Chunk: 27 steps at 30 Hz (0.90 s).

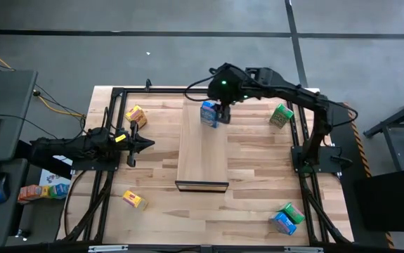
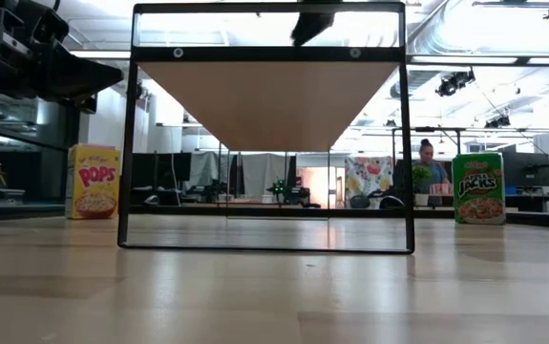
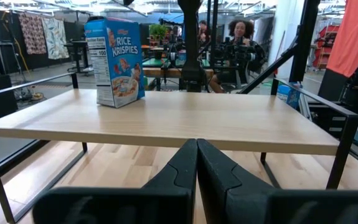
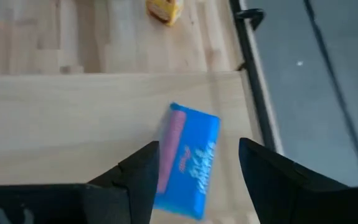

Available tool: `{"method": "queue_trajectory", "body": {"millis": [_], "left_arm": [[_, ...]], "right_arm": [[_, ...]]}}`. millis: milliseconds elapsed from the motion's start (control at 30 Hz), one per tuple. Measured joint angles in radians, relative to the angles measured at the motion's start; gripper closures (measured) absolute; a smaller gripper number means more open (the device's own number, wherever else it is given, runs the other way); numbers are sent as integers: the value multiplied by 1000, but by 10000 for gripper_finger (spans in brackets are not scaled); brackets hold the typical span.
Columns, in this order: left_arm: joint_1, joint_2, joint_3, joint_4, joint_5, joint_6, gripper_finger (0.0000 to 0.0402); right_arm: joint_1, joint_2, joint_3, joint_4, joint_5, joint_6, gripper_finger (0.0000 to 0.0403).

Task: Stack cereal on shelf
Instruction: Adjust the blue cereal box on the shelf

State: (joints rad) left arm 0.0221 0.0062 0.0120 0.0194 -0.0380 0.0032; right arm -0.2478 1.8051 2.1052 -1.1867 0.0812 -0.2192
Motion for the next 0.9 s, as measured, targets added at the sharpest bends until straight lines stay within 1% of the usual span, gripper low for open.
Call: {"method": "queue_trajectory", "body": {"millis": [100, 200, 267, 367, 400, 433, 467, 567, 600, 700, 767, 833, 900], "left_arm": [[0, 0, 0, 0, 0, 0, 398], [0, 0, 0, 0, 0, 0, 398], [0, 0, 0, 0, 0, 0, 398], [0, 0, 0, 0, 0, 0, 398], [0, 0, 0, 0, 0, 0, 398], [0, 0, 0, 0, 0, 0, 398], [0, 0, 0, 0, 0, 0, 398], [0, 0, 0, 0, 0, 0, 398], [0, 0, 0, 0, 0, 0, 398], [0, 0, 0, 0, 0, 0, 398], [0, 0, 0, 0, 0, 0, 398], [0, 0, 0, 0, 0, 0, 398], [0, 0, 0, 0, 0, 0, 398]], "right_arm": [[0, -52, 2, -56, 0, 19, 212], [11, -114, -45, -102, -33, 73, 244], [34, -164, -138, -88, -38, 110, 280], [82, -254, -371, 20, -47, 143, 349], [100, -289, -459, 86, -58, 151, 374], [119, -319, -548, 165, -70, 151, 388], [139, -350, -624, 251, -80, 148, 393], [189, -420, -831, 549, -82, 139, 383], [200, -434, -891, 641, -67, 136, 383], [216, -443, -1041, 930, -7, 141, 398], [223, -430, -1123, 1152, 54, 160, 399], [232, -404, -1186, 1363, 143, 209, 398], [246, -367, -1222, 1511, 249, 254, 401]]}}
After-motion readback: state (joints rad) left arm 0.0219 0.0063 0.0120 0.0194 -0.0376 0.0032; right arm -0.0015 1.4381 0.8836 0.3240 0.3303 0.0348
